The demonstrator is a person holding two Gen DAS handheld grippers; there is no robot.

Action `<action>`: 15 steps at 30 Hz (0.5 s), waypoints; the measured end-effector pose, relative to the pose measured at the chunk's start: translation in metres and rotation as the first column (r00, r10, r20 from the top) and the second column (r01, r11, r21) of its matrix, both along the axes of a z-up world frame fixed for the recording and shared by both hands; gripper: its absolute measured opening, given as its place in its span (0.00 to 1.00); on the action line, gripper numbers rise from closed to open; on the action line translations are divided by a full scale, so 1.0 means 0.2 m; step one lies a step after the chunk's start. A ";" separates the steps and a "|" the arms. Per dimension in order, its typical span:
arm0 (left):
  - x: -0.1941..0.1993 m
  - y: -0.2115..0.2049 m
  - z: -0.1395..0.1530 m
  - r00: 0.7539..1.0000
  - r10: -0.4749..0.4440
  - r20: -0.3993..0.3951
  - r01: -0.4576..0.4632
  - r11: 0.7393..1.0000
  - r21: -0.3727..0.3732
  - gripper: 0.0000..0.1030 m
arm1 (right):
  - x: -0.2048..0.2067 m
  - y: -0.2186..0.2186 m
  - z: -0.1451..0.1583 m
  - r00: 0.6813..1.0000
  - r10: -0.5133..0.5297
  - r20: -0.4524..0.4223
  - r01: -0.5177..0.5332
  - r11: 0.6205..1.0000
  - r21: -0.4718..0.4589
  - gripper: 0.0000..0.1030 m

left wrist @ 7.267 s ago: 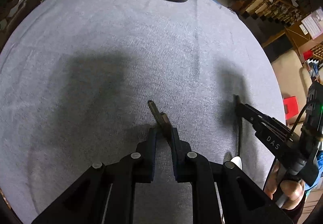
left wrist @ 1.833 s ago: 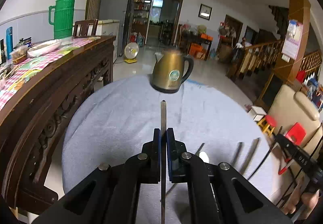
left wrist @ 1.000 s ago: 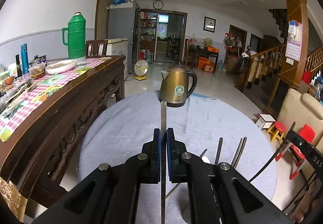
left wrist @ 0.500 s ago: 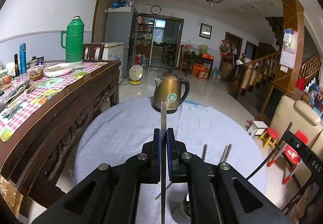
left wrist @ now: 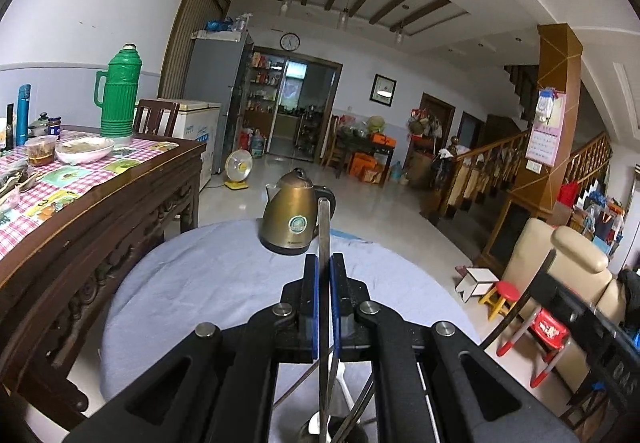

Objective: Organize utensils
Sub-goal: 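Lift the chopsticks and spoon with both grippers and carry them over the cup, then lower the chopsticks and spoon into the mesh cup and open both grippers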

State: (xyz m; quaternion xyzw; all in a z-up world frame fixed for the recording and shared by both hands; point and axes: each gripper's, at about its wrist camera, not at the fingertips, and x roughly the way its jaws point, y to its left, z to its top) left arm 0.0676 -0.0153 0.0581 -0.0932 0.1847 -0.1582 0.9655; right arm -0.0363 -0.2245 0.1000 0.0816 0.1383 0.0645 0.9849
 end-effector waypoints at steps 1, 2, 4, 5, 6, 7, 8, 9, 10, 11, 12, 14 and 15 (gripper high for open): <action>0.00 -0.01 -0.02 1.000 0.005 0.004 -0.005 1.000 -0.002 0.05 | 0.01 0.00 -0.01 1.000 0.004 -0.007 -0.004 1.000 0.000 0.07; 0.01 -0.01 -0.04 1.000 0.008 0.004 -0.008 1.000 -0.004 0.05 | 0.01 0.01 -0.03 1.000 0.010 -0.020 -0.010 1.000 0.001 0.07; 0.03 -0.01 -0.10 1.000 0.022 -0.016 -0.022 1.000 -0.013 0.05 | 0.03 0.03 -0.09 0.998 0.020 -0.054 -0.020 1.000 0.002 0.07; 0.04 0.00 -0.13 0.999 0.031 -0.034 -0.032 0.999 -0.022 0.05 | 0.03 0.03 -0.11 0.997 0.024 -0.067 -0.024 1.000 0.003 0.07; 0.05 0.00 -0.17 0.998 0.038 -0.055 -0.040 0.999 -0.031 0.05 | 0.03 0.03 -0.14 0.996 0.028 -0.081 -0.027 1.000 0.007 0.07; 0.07 0.00 -0.21 0.996 0.045 -0.077 -0.048 0.998 -0.035 0.05 | 0.04 0.04 -0.16 0.995 0.032 -0.095 -0.031 0.999 0.009 0.07; 0.07 0.00 -0.24 0.995 0.050 -0.088 -0.053 0.998 -0.033 0.05 | 0.03 0.03 -0.18 0.994 0.033 -0.105 -0.032 0.999 0.010 0.07; 0.07 0.00 -0.27 0.993 0.057 -0.099 -0.060 0.998 -0.028 0.05 | 0.04 0.04 -0.21 0.992 0.034 -0.124 -0.033 0.999 0.011 0.07; 0.08 -0.01 -0.30 0.992 0.063 -0.111 -0.066 0.998 -0.024 0.05 | 0.04 0.03 -0.23 0.990 0.033 -0.134 -0.032 0.999 0.013 0.07; 0.08 -0.01 -0.32 0.990 0.066 -0.121 -0.069 0.997 -0.022 0.05 | 0.04 0.02 -0.27 0.988 0.033 -0.152 -0.031 0.999 0.019 0.07; 0.08 -0.01 -0.33 0.990 0.068 -0.127 -0.072 0.997 -0.023 0.05 | 0.04 0.02 -0.29 0.986 0.031 -0.166 -0.028 0.999 0.023 0.07; 0.07 -0.02 -0.36 0.988 0.072 -0.135 -0.075 0.997 -0.017 0.05 | 0.03 0.00 -0.32 0.983 0.028 -0.184 -0.022 0.999 0.030 0.07; 0.07 -0.03 -0.37 0.988 0.073 -0.135 -0.075 0.997 -0.010 0.05 | 0.04 -0.01 -0.34 0.979 0.029 -0.201 -0.022 0.999 0.040 0.07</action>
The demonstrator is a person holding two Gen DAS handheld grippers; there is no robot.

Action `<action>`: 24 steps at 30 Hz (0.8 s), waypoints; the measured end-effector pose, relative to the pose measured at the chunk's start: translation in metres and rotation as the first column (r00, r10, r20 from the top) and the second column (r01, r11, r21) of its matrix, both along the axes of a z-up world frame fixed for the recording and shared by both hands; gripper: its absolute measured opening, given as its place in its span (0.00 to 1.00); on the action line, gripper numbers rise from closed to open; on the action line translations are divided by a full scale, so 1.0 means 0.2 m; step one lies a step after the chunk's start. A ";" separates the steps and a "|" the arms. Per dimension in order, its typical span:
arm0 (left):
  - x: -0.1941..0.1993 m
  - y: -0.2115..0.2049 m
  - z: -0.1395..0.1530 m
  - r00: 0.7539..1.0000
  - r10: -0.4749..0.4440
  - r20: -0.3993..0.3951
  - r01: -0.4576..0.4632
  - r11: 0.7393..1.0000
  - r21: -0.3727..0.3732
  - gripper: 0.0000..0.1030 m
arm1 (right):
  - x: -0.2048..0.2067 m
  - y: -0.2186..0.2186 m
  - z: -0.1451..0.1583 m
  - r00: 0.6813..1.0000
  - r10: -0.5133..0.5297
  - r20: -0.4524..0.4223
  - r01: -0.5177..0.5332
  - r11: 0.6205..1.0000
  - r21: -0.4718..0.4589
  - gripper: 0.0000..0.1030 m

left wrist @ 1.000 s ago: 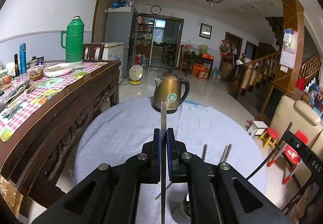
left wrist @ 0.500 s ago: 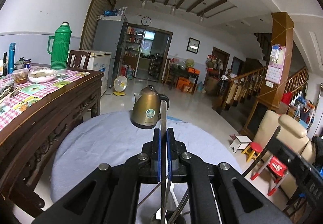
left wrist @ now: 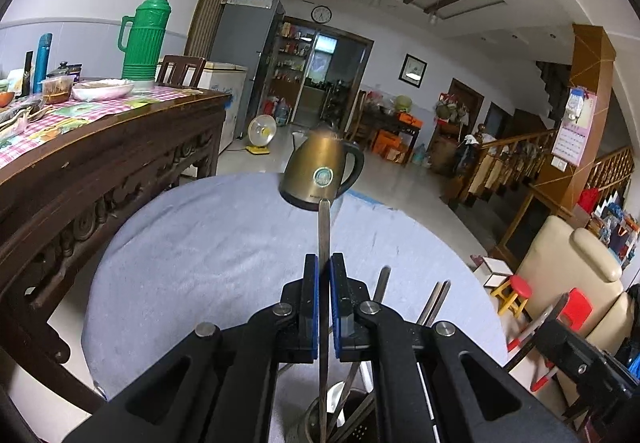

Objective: Organize utensils
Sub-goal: 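Lower the chopsticks and spoon into the mesh cup and open both grippers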

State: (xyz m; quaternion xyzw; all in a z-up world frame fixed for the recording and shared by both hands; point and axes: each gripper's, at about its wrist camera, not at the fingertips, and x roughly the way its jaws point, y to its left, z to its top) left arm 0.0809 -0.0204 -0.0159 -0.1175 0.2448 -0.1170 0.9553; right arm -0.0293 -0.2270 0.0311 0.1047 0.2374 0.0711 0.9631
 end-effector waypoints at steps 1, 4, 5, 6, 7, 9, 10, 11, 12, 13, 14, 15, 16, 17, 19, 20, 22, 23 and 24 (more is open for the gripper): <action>-0.01 -0.01 0.00 1.000 0.000 -0.001 0.000 1.000 0.008 0.05 | 0.00 -0.01 -0.01 1.000 0.001 -0.010 -0.001 1.000 0.008 0.07; -0.02 -0.02 -0.02 1.000 -0.016 -0.010 0.016 1.000 0.026 0.05 | -0.01 -0.02 -0.05 0.999 0.011 -0.039 -0.011 1.000 0.022 0.07; -0.03 -0.02 -0.03 1.000 -0.020 -0.015 0.020 0.999 0.034 0.05 | -0.01 -0.02 -0.06 0.999 0.013 -0.047 -0.012 1.000 0.019 0.07; -0.04 -0.03 -0.04 0.999 -0.025 -0.020 0.026 0.999 0.039 0.05 | -0.02 -0.02 -0.06 0.998 0.017 -0.052 -0.016 1.000 0.020 0.07; -0.04 -0.02 -0.05 0.999 -0.030 -0.025 0.031 0.999 0.042 0.05 | -0.02 -0.02 -0.07 0.998 0.023 -0.060 -0.021 0.999 0.027 0.07; -0.06 -0.02 -0.07 0.999 -0.036 -0.034 0.038 0.998 0.048 0.05 | -0.01 -0.02 -0.09 0.997 0.028 -0.073 -0.026 0.999 0.034 0.07; -0.07 -0.01 -0.07 0.999 -0.039 -0.038 0.041 0.998 0.049 0.05 | -0.01 -0.01 -0.10 0.996 0.030 -0.079 -0.027 0.999 0.035 0.07; -0.07 0.00 -0.07 0.998 -0.042 -0.039 0.044 0.998 0.050 0.05 | -0.01 0.00 -0.10 0.996 0.032 -0.083 -0.029 0.999 0.035 0.07; -0.08 0.00 -0.07 0.998 -0.045 -0.039 0.047 0.997 0.053 0.05 | -0.01 0.00 -0.11 0.996 0.034 -0.087 -0.030 0.999 0.037 0.07; -0.09 0.00 -0.07 0.998 -0.048 -0.040 0.050 0.997 0.061 0.06 | -0.01 0.00 -0.12 0.995 0.035 -0.089 -0.032 0.999 0.038 0.07; -0.09 0.00 -0.07 0.998 -0.049 -0.041 0.052 0.996 0.067 0.06 | 0.00 0.01 -0.12 0.995 0.036 -0.092 -0.033 0.999 0.038 0.07; -0.10 0.00 -0.07 0.998 -0.052 -0.041 0.055 0.996 0.071 0.06 | 0.00 0.01 -0.12 0.995 0.036 -0.096 -0.032 0.999 0.041 0.07; -0.11 -0.01 -0.08 0.998 -0.054 -0.043 0.057 0.996 0.074 0.06 | -0.01 0.01 -0.13 0.995 0.036 -0.097 -0.032 0.998 0.044 0.07; -0.11 -0.01 -0.08 0.998 -0.055 -0.044 0.058 0.995 0.076 0.06 | -0.01 0.01 -0.13 0.994 0.038 -0.100 -0.033 0.998 0.049 0.07; -0.12 -0.01 -0.09 0.997 -0.056 -0.047 0.059 0.995 0.081 0.06 | -0.01 0.02 -0.13 0.994 0.037 -0.101 -0.032 0.998 0.052 0.07; -0.12 -0.02 -0.09 0.997 -0.055 -0.047 0.059 0.995 0.085 0.06 | -0.01 0.02 -0.13 0.994 0.037 -0.101 -0.032 0.998 0.051 0.07; -0.13 -0.02 -0.08 0.998 -0.054 -0.043 0.058 0.994 0.088 0.06 | -0.01 0.02 -0.13 0.994 0.038 -0.100 -0.033 0.998 0.051 0.07; -0.14 -0.02 -0.08 0.998 -0.055 -0.042 0.059 0.994 0.090 0.06 | -0.01 0.03 -0.13 0.994 0.038 -0.100 -0.033 0.998 0.052 0.07; -0.13 -0.01 -0.08 0.998 -0.055 -0.042 0.059 0.994 0.090 0.06 | -0.01 0.03 -0.13 0.994 0.039 -0.099 -0.034 0.998 0.052 0.07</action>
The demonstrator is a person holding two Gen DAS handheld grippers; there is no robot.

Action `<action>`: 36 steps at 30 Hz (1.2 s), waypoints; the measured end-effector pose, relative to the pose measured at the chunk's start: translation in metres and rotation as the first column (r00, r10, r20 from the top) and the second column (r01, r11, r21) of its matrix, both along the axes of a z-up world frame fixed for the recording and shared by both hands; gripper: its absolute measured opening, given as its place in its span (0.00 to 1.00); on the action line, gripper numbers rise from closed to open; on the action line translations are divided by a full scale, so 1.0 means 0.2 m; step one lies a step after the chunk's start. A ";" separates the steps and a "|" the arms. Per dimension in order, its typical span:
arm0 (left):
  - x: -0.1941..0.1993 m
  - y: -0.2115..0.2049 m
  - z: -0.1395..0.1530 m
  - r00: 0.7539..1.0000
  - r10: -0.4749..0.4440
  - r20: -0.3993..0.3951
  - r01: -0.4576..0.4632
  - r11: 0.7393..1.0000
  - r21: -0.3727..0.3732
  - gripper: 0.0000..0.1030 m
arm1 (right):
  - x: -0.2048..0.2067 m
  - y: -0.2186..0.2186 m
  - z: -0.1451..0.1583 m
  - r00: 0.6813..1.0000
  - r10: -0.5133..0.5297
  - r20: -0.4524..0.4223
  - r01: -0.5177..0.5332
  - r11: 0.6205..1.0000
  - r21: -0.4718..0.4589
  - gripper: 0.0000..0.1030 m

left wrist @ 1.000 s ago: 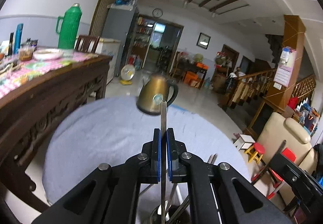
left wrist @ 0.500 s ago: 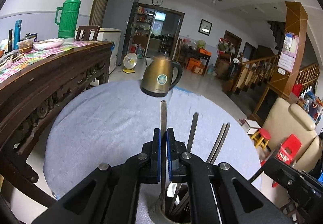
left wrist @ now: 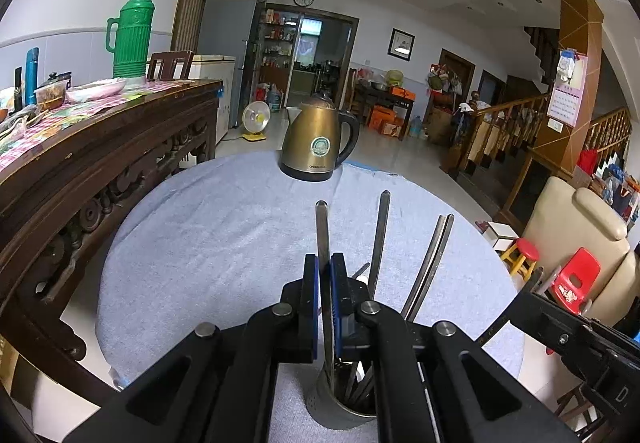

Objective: Organize utensils
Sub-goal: 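Lower the chopsticks and spoon into the mesh cup and open both grippers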

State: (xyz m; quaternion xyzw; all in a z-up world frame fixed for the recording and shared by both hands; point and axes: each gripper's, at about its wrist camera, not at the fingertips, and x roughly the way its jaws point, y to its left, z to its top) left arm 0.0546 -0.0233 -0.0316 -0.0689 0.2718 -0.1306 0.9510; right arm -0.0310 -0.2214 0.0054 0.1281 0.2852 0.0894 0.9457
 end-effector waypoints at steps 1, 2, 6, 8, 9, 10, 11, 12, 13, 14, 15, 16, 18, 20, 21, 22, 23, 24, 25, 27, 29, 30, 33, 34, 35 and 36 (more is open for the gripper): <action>0.00 0.00 0.00 1.000 0.001 0.000 -0.001 1.000 0.001 0.06 | -0.01 0.00 0.00 1.000 0.000 0.001 0.000 1.000 -0.001 0.07; -0.01 0.00 0.00 1.000 0.001 0.001 -0.001 1.000 0.003 0.06 | 0.00 0.00 0.00 1.000 0.001 0.002 -0.001 1.000 -0.001 0.07; -0.02 0.01 0.01 1.000 0.008 0.004 -0.008 1.000 0.018 0.06 | -0.01 0.01 0.00 1.000 0.002 0.002 -0.002 1.000 0.006 0.08; -0.02 0.01 0.01 1.000 0.012 0.004 -0.012 1.000 0.023 0.06 | 0.01 0.02 -0.02 1.000 0.010 -0.021 -0.009 1.000 0.021 0.08; -0.02 0.01 0.01 1.000 0.012 0.003 -0.013 1.000 0.024 0.06 | 0.01 0.01 -0.03 0.999 0.011 -0.032 -0.010 0.999 0.035 0.08; -0.02 0.02 0.01 1.000 0.014 0.002 -0.014 1.000 0.026 0.06 | 0.02 0.01 -0.04 0.999 0.011 -0.038 -0.009 0.999 0.045 0.08; -0.02 0.02 0.01 1.000 0.015 0.001 -0.015 1.000 0.027 0.07 | 0.01 0.00 -0.05 0.999 0.008 -0.036 -0.006 0.998 0.061 0.08; -0.03 0.03 0.02 1.000 0.020 0.000 -0.020 0.999 0.030 0.07 | 0.01 -0.01 -0.05 1.000 0.004 -0.028 -0.002 0.997 0.071 0.08; -0.03 0.03 0.01 1.000 0.021 0.000 -0.021 0.999 0.031 0.07 | 0.00 -0.01 -0.05 1.000 0.002 -0.024 0.000 0.997 0.074 0.08; -0.03 0.03 0.01 1.000 0.023 -0.001 -0.023 0.999 0.033 0.07 | 0.00 -0.01 -0.05 1.000 0.002 -0.026 0.000 0.997 0.073 0.08; -0.03 0.03 0.01 1.000 0.025 -0.002 -0.025 0.999 0.040 0.07 | 0.00 -0.02 -0.05 1.000 0.001 -0.030 0.001 0.997 0.075 0.08; -0.03 0.03 0.01 1.000 0.026 -0.004 -0.025 0.999 0.046 0.07 | 0.00 -0.02 -0.04 1.000 0.000 -0.028 0.002 0.997 0.082 0.08; -0.03 0.03 0.00 0.999 0.030 -0.011 -0.030 0.998 0.060 0.14 | -0.01 -0.04 -0.03 1.000 -0.010 -0.018 0.011 0.995 0.098 0.11; -0.03 0.04 0.00 0.999 0.039 -0.013 -0.038 0.997 0.066 0.25 | -0.02 -0.05 -0.03 1.000 -0.015 -0.019 0.017 0.994 0.106 0.20; -0.04 0.04 0.00 0.999 0.043 -0.011 -0.042 0.997 0.069 0.32 | -0.02 -0.06 -0.02 1.000 -0.015 -0.016 0.017 0.993 0.116 0.25; -0.04 0.05 0.00 0.999 0.050 -0.004 -0.049 0.996 0.077 0.36 | -0.03 -0.06 -0.02 1.000 -0.017 -0.011 0.019 0.993 0.120 0.25; -0.05 0.05 0.01 0.999 0.054 0.003 -0.054 0.995 0.082 0.45 | -0.04 -0.07 -0.02 1.000 -0.024 -0.002 0.024 0.992 0.121 0.26; -0.06 0.05 0.01 0.998 0.058 0.011 -0.058 0.995 0.084 0.50 | -0.04 -0.07 -0.01 1.000 -0.029 0.002 0.029 0.993 0.117 0.26; -0.07 0.06 0.02 0.998 0.063 0.020 -0.064 0.994 0.087 0.51 | -0.04 -0.07 -0.01 0.999 -0.033 0.001 0.033 0.993 0.115 0.26; -0.08 0.07 0.03 0.997 0.066 0.029 -0.069 0.994 0.090 0.54 | -0.04 -0.09 -0.02 0.999 -0.041 -0.003 0.041 0.992 0.123 0.26; -0.08 0.08 0.03 0.997 0.069 0.030 -0.072 0.994 0.088 0.55 | -0.04 -0.09 -0.03 0.999 -0.046 -0.012 0.048 0.991 0.125 0.26; -0.08 0.09 0.04 0.997 0.071 0.030 -0.074 0.994 0.086 0.56 | -0.04 -0.10 -0.04 0.999 -0.050 -0.015 0.051 0.991 0.126 0.26; -0.08 0.11 0.03 0.997 0.077 0.022 -0.079 0.993 0.088 0.58 | -0.04 -0.10 -0.05 0.998 -0.054 -0.026 0.057 0.990 0.130 0.26; -0.08 0.11 0.03 0.997 0.080 0.017 -0.081 0.993 0.088 0.59 | -0.04 -0.11 -0.06 0.998 -0.056 -0.031 0.060 0.989 0.132 0.26; -0.08 0.12 0.03 0.996 0.083 0.014 -0.084 0.993 0.088 0.59 | -0.04 -0.11 -0.06 0.998 -0.058 -0.034 0.062 0.989 0.133 0.26; -0.07 0.13 0.02 0.996 0.087 0.014 -0.088 0.992 0.088 0.59 | -0.04 -0.12 -0.07 0.997 -0.059 -0.040 0.064 0.989 0.137 0.26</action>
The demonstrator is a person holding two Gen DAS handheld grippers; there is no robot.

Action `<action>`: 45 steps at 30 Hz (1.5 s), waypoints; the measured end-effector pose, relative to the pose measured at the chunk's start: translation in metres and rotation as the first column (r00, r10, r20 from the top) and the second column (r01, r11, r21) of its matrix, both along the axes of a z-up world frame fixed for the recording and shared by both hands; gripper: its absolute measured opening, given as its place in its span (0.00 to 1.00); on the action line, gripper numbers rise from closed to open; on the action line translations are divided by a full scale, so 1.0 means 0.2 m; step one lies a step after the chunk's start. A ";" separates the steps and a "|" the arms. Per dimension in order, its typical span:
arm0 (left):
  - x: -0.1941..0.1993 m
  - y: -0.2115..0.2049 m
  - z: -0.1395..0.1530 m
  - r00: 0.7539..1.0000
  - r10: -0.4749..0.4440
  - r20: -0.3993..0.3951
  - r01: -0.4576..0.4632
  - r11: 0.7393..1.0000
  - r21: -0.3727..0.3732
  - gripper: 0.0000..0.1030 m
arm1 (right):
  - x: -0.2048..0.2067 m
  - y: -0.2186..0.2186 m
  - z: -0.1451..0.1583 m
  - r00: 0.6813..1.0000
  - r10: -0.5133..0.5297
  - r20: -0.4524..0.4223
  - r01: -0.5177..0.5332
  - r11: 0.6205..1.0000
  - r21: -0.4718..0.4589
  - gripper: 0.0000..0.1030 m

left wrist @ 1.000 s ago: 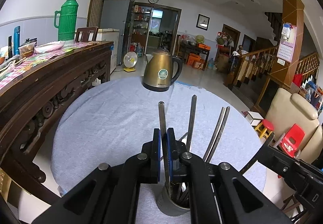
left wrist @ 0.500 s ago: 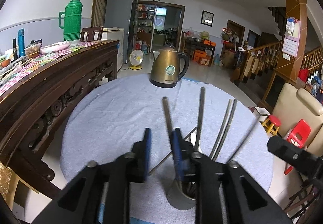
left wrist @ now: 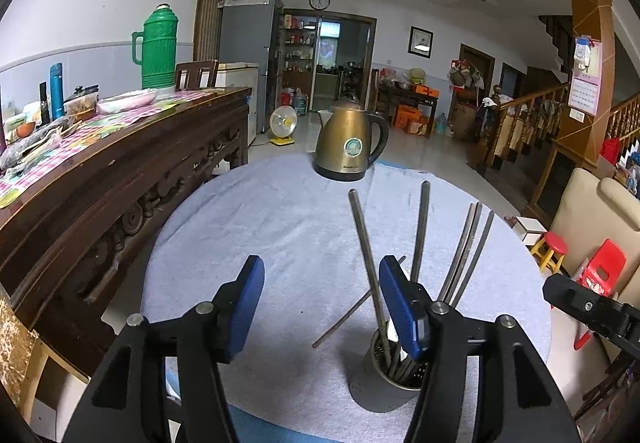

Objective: Organize utensils
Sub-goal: 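Lower the chopsticks and spoon into the mesh cup and open both grippers, then move both open grippers away from the cup toward the loose chopstick and spoon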

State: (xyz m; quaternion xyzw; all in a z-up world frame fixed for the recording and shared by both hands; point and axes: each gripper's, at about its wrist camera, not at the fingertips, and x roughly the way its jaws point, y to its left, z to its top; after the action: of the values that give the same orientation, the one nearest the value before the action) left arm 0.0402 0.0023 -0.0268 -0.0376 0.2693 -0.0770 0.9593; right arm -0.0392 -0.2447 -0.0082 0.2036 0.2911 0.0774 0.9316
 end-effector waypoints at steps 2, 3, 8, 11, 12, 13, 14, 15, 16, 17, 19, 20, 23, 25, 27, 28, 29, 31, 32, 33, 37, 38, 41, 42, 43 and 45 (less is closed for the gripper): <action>0.01 0.02 -0.01 1.000 0.008 -0.004 -0.008 1.000 0.000 0.60 | 0.00 -0.01 -0.01 1.000 -0.003 -0.007 0.003 1.000 0.005 0.26; 0.01 0.03 -0.01 1.000 0.012 -0.007 -0.012 1.000 0.000 0.60 | 0.01 -0.01 -0.02 1.000 -0.003 -0.013 0.003 1.000 0.009 0.26; 0.03 0.08 -0.03 0.999 0.035 -0.019 -0.035 0.999 0.006 0.60 | 0.03 -0.02 -0.06 0.999 -0.004 -0.045 0.005 1.000 0.020 0.40; 0.04 0.11 -0.06 0.998 0.049 -0.033 -0.049 0.999 0.012 0.61 | 0.03 -0.02 -0.07 0.999 -0.019 -0.044 0.020 1.000 0.021 0.56; 0.04 0.13 -0.07 0.998 0.055 -0.041 -0.054 0.998 0.016 0.62 | 0.03 -0.02 -0.07 0.999 -0.023 -0.045 0.024 1.000 0.011 0.56; 0.04 0.14 -0.09 0.997 0.064 -0.050 -0.063 0.998 0.020 0.62 | 0.04 -0.02 -0.08 0.998 -0.027 -0.049 0.027 1.000 0.002 0.56; 0.05 0.16 -0.10 0.996 0.072 -0.061 -0.070 0.997 0.023 0.62 | 0.04 -0.02 -0.08 0.998 -0.030 -0.052 0.030 1.000 0.000 0.56; 0.06 0.17 -0.11 0.994 0.076 -0.072 -0.075 0.997 0.025 0.62 | 0.04 -0.03 -0.09 0.998 -0.034 -0.055 0.034 0.999 0.001 0.56; 0.07 0.19 -0.12 0.993 0.080 -0.082 -0.078 0.997 0.027 0.62 | 0.04 -0.03 -0.09 0.998 -0.036 -0.057 0.036 0.999 0.002 0.56; 0.07 0.20 -0.13 0.992 0.087 -0.094 -0.085 0.996 0.032 0.62 | 0.04 -0.04 -0.10 0.997 -0.041 -0.060 0.041 0.999 0.000 0.56; 0.08 0.23 -0.17 0.988 0.104 -0.115 -0.099 0.994 0.043 0.62 | 0.04 -0.06 -0.11 0.996 -0.055 -0.065 0.055 0.998 -0.003 0.56; 0.07 0.24 -0.18 0.987 0.106 -0.123 -0.101 0.994 0.047 0.62 | 0.04 -0.07 -0.11 0.996 -0.060 -0.068 0.060 0.998 -0.001 0.56; 0.08 0.25 -0.22 0.981 0.122 -0.153 -0.112 0.991 0.073 0.63 | 0.05 -0.12 -0.14 0.993 -0.080 -0.085 0.081 0.997 0.007 0.56; 0.08 0.25 -0.25 0.976 0.126 -0.176 -0.113 0.990 0.082 0.63 | 0.05 -0.16 -0.17 0.990 -0.089 -0.106 0.091 0.996 0.019 0.56; 0.09 0.26 -0.27 0.971 0.133 -0.197 -0.117 0.989 0.087 0.63 | 0.06 -0.19 -0.20 0.988 -0.094 -0.126 0.098 0.995 0.029 0.56; 0.10 0.27 -0.28 0.969 0.135 -0.205 -0.119 0.989 0.088 0.63 | 0.06 -0.19 -0.21 0.987 -0.097 -0.131 0.102 0.994 0.032 0.56; 0.10 0.27 -0.29 0.968 0.137 -0.210 -0.120 0.989 0.089 0.63 | 0.06 -0.21 -0.22 0.985 -0.101 -0.139 0.108 0.993 0.038 0.56; 0.11 0.27 -0.31 0.966 0.139 -0.218 -0.120 0.988 0.098 0.63 | 0.06 -0.23 -0.25 0.983 -0.110 -0.149 0.118 0.992 0.046 0.56; 0.12 0.27 -0.32 0.965 0.139 -0.223 -0.119 0.988 0.103 0.63 | 0.07 -0.23 -0.26 0.982 -0.113 -0.153 0.122 0.991 0.049 0.56; 0.12 0.26 -0.32 0.964 0.139 -0.226 -0.117 0.987 0.108 0.63 | 0.07 -0.24 -0.28 0.980 -0.117 -0.160 0.127 0.990 0.053 0.56; 0.14 0.25 -0.37 0.960 0.134 -0.247 -0.106 0.987 0.120 0.63 | 0.09 -0.28 -0.34 0.973 -0.124 -0.195 0.143 0.986 0.089 0.56; 0.15 0.25 -0.38 0.958 0.133 -0.253 -0.105 0.987 0.124 0.63 | 0.10 -0.29 -0.36 0.972 -0.124 -0.201 0.144 0.985 0.092 0.56; 0.16 0.24 -0.41 0.955 0.137 -0.264 -0.105 0.986 0.133 0.63 | 0.11 -0.30 -0.40 0.968 -0.120 -0.221 0.144 0.985 0.094 0.56; 0.17 0.24 -0.41 0.954 0.139 -0.266 -0.105 0.985 0.137 0.63 | 0.12 -0.30 -0.41 0.967 -0.119 -0.227 0.143 0.985 0.096 0.56; 0.17 0.23 -0.42 0.954 0.141 -0.266 -0.106 0.984 0.141 0.63 | 0.12 -0.30 -0.42 0.965 -0.116 -0.233 0.142 0.985 0.096 0.56; 0.17 0.23 -0.42 0.954 0.142 -0.263 -0.105 0.983 0.148 0.63 | 0.14 -0.30 -0.44 0.963 -0.113 -0.243 0.140 0.986 0.096 0.56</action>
State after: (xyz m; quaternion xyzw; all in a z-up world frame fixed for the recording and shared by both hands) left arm 0.0752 0.0488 -0.1107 -0.0010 0.4004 0.0071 0.9163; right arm -0.0119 -0.3038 -0.0966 0.2815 0.3815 0.0092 0.8804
